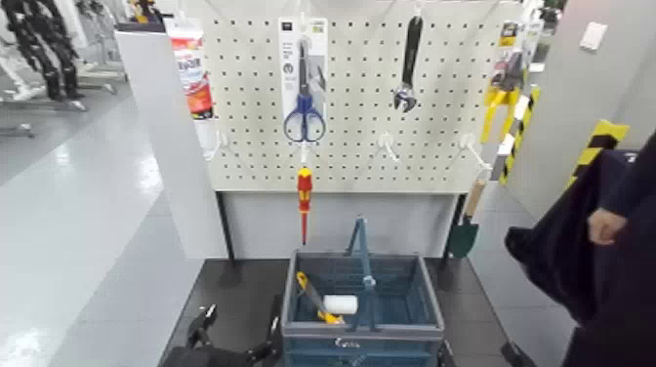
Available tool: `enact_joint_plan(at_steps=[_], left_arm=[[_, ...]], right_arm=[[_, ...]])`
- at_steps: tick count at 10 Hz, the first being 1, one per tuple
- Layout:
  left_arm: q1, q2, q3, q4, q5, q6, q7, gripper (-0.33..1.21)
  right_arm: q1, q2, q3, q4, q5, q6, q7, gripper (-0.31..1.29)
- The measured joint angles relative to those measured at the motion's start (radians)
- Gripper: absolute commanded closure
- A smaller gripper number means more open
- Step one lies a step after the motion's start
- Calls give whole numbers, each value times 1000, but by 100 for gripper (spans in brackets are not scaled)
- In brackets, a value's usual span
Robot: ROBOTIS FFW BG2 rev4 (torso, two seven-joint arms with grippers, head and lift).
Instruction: Put the yellow pliers into the crate.
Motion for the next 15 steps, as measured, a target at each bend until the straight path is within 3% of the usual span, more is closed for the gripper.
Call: enact_joint_plan(at_steps=[2, 5, 7, 12, 15], left_arm=[[0, 1, -1, 0, 0, 1, -1, 22], [-2, -1, -3, 0, 0, 9, -1, 22], [-5, -4, -4, 2, 2, 13, -1, 22], [-14, -3, -7, 6, 5, 18, -6, 22], [-17, -2, -9, 6, 5, 20, -9, 22]], right_arm=[[-11, 0, -26, -10, -7, 18, 13, 12], [-66, 0, -99, -28, -22, 113, 125, 13], [-110, 0, -133, -30, -28, 145, 149, 15], [-274, 0, -245, -50, -9, 284, 273, 14], [-362, -15, -278, -53, -4, 358, 300, 15]])
